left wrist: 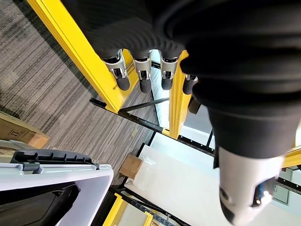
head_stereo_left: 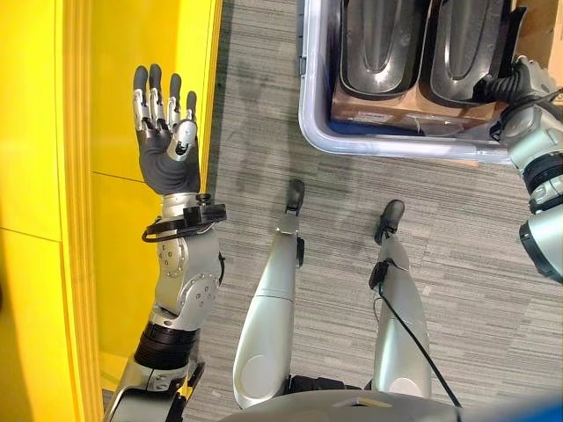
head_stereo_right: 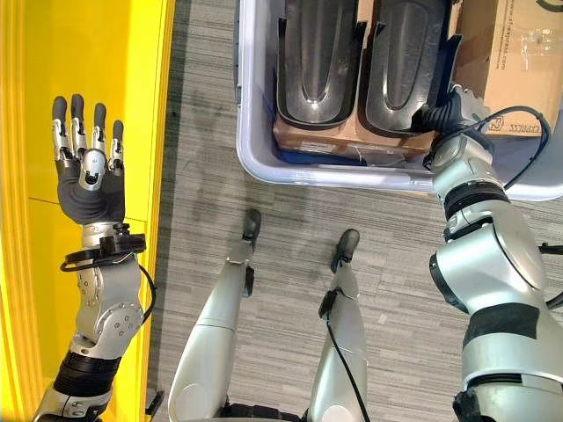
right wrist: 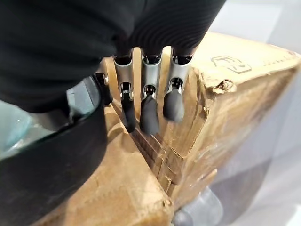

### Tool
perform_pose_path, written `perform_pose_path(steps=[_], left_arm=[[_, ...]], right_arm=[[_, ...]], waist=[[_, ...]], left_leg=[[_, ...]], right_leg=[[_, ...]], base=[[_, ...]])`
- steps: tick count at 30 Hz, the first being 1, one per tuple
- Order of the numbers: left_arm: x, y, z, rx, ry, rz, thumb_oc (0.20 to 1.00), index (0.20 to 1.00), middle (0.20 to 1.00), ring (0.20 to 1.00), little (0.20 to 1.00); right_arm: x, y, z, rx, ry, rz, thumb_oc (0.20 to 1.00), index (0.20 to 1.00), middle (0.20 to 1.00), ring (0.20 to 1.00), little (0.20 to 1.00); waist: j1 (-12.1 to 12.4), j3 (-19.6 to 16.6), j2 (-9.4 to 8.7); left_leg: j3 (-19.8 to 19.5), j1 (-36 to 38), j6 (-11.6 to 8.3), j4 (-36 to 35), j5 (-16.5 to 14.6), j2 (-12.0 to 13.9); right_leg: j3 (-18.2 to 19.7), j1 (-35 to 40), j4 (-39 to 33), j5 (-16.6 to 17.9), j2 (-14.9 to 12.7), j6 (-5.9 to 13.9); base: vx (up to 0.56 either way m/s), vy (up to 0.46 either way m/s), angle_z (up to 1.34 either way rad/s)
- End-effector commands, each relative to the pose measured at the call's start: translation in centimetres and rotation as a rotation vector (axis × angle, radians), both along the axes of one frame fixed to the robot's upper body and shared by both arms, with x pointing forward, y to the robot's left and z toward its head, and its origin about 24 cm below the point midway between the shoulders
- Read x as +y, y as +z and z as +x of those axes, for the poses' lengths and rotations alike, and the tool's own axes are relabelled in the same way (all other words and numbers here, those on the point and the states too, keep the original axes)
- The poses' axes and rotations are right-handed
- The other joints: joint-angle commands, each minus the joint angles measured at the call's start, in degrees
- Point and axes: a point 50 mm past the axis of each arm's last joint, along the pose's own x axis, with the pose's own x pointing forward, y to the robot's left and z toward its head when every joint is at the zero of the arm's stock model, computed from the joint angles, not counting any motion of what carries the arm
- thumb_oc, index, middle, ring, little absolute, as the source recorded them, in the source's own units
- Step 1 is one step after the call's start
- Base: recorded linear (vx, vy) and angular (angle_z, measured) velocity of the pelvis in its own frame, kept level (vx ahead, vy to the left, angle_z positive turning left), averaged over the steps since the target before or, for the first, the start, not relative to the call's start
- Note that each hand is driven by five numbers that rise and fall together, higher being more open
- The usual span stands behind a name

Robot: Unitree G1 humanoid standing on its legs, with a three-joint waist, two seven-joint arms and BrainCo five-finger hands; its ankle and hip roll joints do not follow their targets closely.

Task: Move parts from the plastic box to the shelf.

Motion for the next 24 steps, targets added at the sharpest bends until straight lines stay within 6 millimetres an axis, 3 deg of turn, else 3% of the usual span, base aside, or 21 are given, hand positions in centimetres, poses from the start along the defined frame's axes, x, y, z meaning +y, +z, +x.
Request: perform_pose_path(steps=[1, 15, 17, 19, 24], left_arm=[[0.4, 2.3, -1.3, -0.146, 0.009, 0.019, 1.0, 1.0, 1.0, 1.0, 1.0], [0.4, 1.8, -0.9, -0.119, 0.002, -0.012, 1.0, 1.0, 1.0, 1.0, 1.0], [0.6, 1.7, -0.9, -0.112, 0.008, -0.014, 1.0, 1.0, 1.0, 1.0, 1.0], [0.9, 1.5, -0.8, -0.103, 0.017, -0.023, 1.0, 1.0, 1.0, 1.0, 1.0], [1.5, 1.3, -0.8, -0.084, 0.038, -0.027, 1.0, 1.0, 1.0, 1.0, 1.0]], right_arm=[[-1.5, -2.8, -0.8, 0.13, -0.035, 0.046, 0.2, 0.2, 0.2, 0.2, 0.2], [-1.6, -1.6, -0.9, -0.161, 0.012, 0.426, 0.2, 0.2, 0.2, 0.2, 0.2], [-0.8, -1.1, -0.7, -0.188, 0.052, 0.418, 0.2, 0.2, 0.2, 0.2, 0.2], [0.9, -0.7, -0.3, -0.277, 0.148, 0.508, 0.2, 0.2, 0.2, 0.2, 0.2], [2.9, -0.3, -0.6, -0.421, 0.273, 0.648, 0.2, 0.2, 0.2, 0.2, 0.2]], waist=[[0.8, 2.9, 1.66], [1.1, 2.9, 0.5], [0.7, 2.9, -0.05], [-0.1, 2.9, -1.08], [-0.9, 2.9, -2.1]], left_leg=[[1.4, 1.9, -0.9, -3.3, -1.3, -0.1], [1.0, 6.8, -0.76, -3.9, -1.6, -0.6], [1.0, 8.0, -0.78, -4.4, -1.6, -0.5], [1.2, 10.2, -0.86, -5.2, -1.5, -0.2], [1.3, 13.5, -0.97, -6.4, -1.3, 0.0]], right_leg=[[0.8, 1.9, 9.5, -9.4, -2.4, 2.19], [-0.7, 8.3, 8.1, -9.4, -3.0, 2.37], [-0.6, 9.4, 7.7, -9.3, -2.8, 2.33], [-0.6, 11.3, 7.0, -9.0, -2.7, 2.33], [-0.9, 14.7, 5.7, -8.5, -2.8, 2.48]], base=[[-0.06, 0.024, 0.05], [0.0, 0.004, 0.03], [0.0, 0.0, 0.0], [0.0, 0.0, 0.0], [0.0, -0.002, -0.02]])
